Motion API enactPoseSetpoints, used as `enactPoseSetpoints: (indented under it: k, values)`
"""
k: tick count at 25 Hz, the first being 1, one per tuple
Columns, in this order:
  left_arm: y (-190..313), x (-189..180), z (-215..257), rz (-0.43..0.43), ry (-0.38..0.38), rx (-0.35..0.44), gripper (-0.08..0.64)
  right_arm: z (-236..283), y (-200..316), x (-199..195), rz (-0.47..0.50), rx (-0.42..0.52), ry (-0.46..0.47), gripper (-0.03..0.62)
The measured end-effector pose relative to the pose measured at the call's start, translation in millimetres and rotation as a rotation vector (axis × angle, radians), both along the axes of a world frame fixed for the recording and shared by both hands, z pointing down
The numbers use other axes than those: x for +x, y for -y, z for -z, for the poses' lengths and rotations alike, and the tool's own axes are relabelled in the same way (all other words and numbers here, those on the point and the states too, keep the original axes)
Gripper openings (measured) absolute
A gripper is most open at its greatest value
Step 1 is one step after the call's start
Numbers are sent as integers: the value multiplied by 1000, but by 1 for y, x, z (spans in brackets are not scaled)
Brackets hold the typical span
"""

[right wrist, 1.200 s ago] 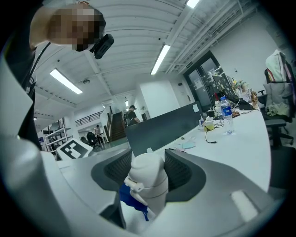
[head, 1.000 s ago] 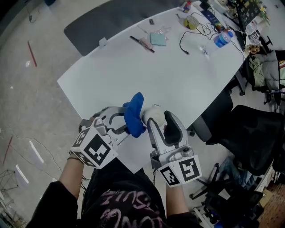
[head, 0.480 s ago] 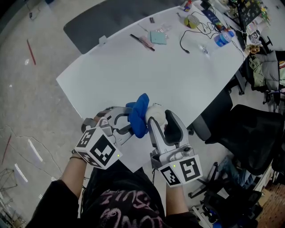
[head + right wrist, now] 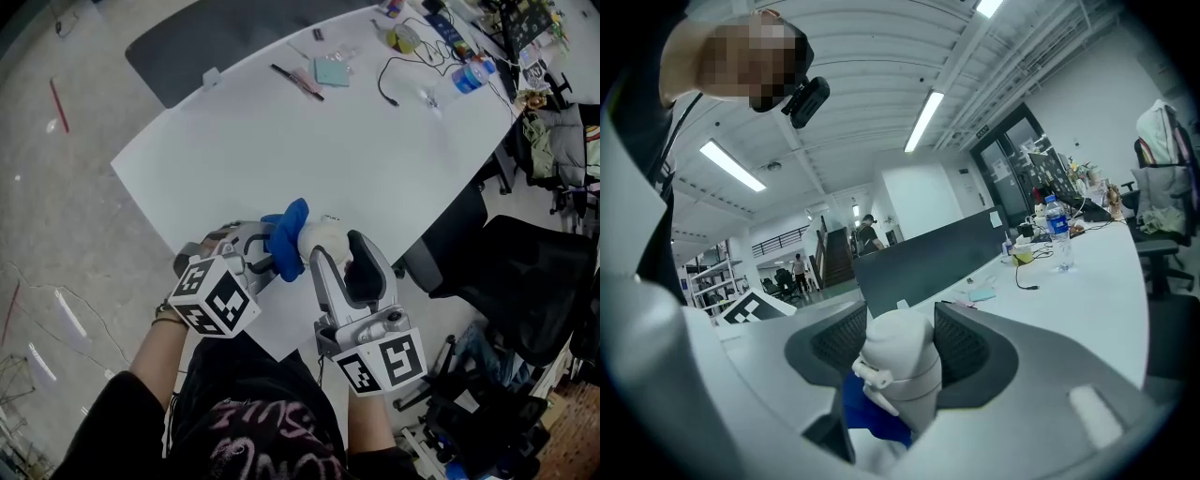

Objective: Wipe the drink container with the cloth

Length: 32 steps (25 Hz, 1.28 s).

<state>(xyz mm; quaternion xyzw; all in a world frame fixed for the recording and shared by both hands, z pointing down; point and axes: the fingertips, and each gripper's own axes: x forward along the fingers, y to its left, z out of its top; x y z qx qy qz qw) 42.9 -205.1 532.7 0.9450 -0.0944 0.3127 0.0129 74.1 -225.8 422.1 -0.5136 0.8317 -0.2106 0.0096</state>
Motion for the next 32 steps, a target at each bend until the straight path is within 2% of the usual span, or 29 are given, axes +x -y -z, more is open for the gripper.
enactPoseSetpoints:
  k: [6,15,23,28,32]
  values:
    - [0,0,-31,-5,52,-31,104,-1,0,0,-6,-3,-3,222]
    - [0,0,-51,-16,95,-59,104,-2,0,1,-13,-4,-2,224]
    - [0,-5,-46,8,104,-44,104,-5,0,1,-9,-4,4,225]
    - [0,-18,-35,38,123,-8,105,-5,-1,2,2,-6,6,227]
    - [3,-28,-21,94,94,1,104,-6,-1,1,7,-5,7,228]
